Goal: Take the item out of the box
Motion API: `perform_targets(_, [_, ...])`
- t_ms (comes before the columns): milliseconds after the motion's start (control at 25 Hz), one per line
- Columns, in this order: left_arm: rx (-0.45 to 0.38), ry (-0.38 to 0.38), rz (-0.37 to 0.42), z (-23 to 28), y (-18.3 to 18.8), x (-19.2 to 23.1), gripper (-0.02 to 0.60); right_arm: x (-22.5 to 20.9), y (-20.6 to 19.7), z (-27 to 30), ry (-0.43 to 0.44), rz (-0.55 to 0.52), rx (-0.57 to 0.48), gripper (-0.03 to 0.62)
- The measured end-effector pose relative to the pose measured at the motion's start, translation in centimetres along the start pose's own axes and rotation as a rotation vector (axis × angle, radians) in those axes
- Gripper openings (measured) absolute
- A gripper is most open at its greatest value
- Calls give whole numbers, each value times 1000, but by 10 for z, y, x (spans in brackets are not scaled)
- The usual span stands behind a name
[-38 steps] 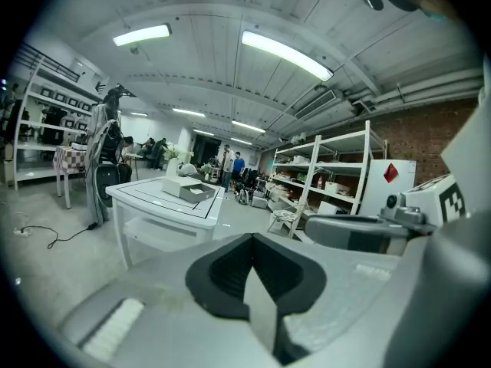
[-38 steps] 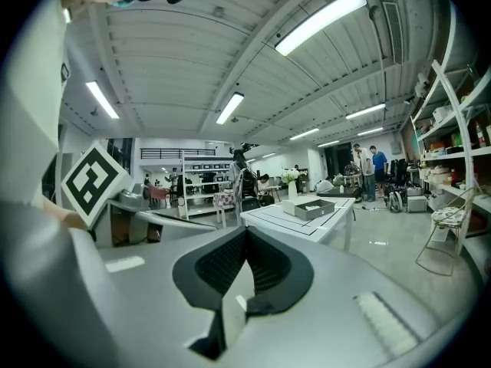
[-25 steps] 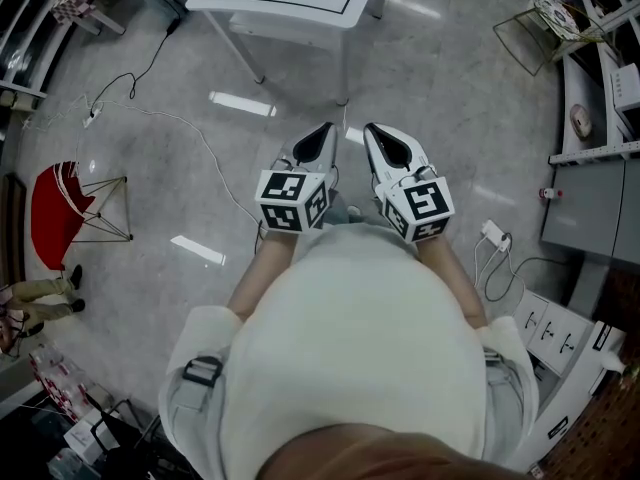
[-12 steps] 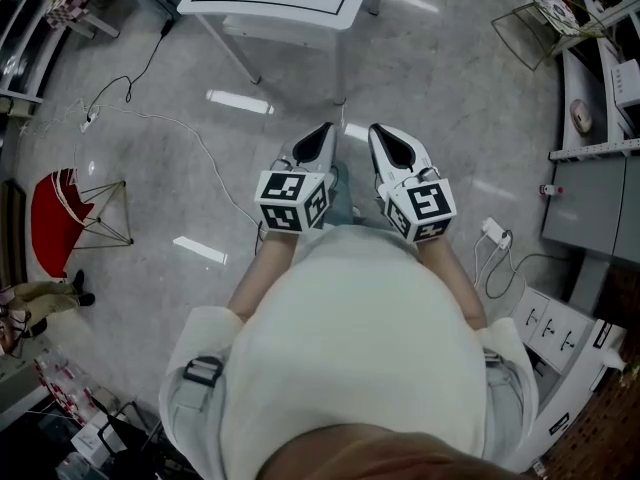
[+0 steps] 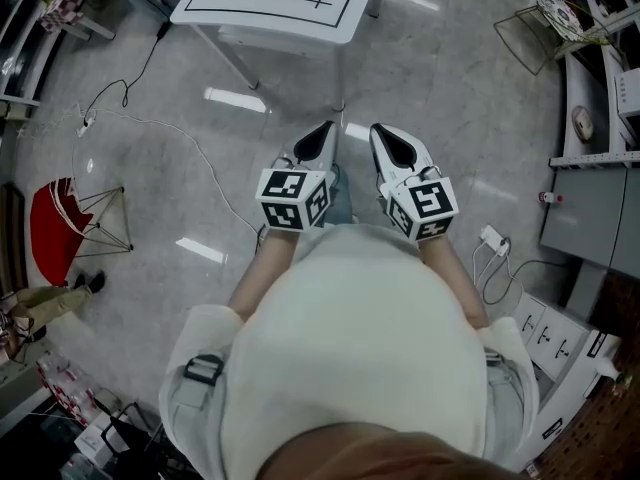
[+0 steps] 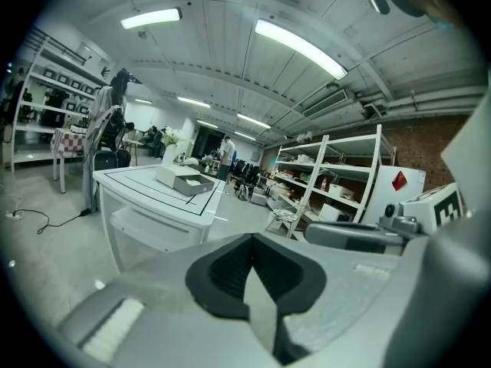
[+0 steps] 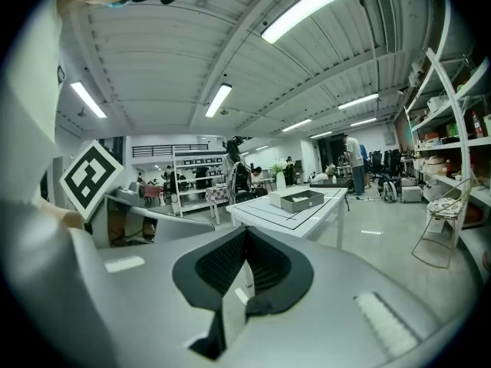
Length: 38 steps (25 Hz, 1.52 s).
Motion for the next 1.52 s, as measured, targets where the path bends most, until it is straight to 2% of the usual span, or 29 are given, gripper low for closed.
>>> perform_targets(440, [15,20,-14,53,31,54,0,-34,23,76,12,-21,-3,-1])
perform_targets(1080, [28,-8,-11,135,109,128,0,-86,78,183,-7,-28,-2,-1])
perform_targets(1520, [43,-28,-16,186,147,185,0,-114,103,258,-15,-35,4,-2])
Point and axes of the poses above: the fingertips, and each gripper's own axes: z forward along the fingers, x to its left, y out of its top, the point moved 10 cm from there along -z, backward along the fingers, and after that the axes turned 2 degrees about -y, right-handed, at the moved point
